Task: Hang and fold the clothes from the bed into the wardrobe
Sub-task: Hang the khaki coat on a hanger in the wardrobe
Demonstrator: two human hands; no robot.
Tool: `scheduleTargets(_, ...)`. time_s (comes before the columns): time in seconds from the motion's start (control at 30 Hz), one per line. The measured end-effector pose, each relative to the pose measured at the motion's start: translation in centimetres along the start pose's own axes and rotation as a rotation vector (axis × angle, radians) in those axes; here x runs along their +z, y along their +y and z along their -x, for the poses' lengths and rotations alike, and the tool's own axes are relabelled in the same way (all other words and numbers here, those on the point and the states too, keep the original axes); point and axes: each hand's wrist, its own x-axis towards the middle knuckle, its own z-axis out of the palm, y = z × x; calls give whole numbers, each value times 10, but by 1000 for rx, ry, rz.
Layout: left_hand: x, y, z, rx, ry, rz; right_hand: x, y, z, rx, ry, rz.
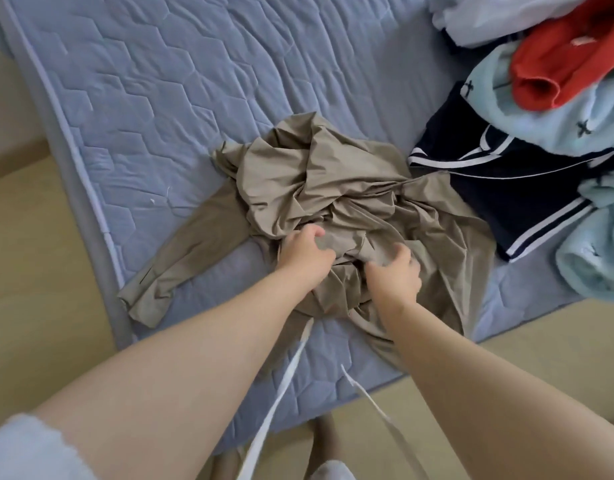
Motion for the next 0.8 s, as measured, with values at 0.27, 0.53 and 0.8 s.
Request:
scheduleTargets(0.27, 4, -41, -44, 49, -196, -256, 19, 0, -58, -82, -45, 109)
scheduleTargets(0.53, -27, -45, -7, 21, 15, 124, 23, -12, 11, -130, -213, -67)
scheduleTargets(0.8, -135, 9, 82, 62, 236, 836, -40, -124, 120, -323, -216, -403)
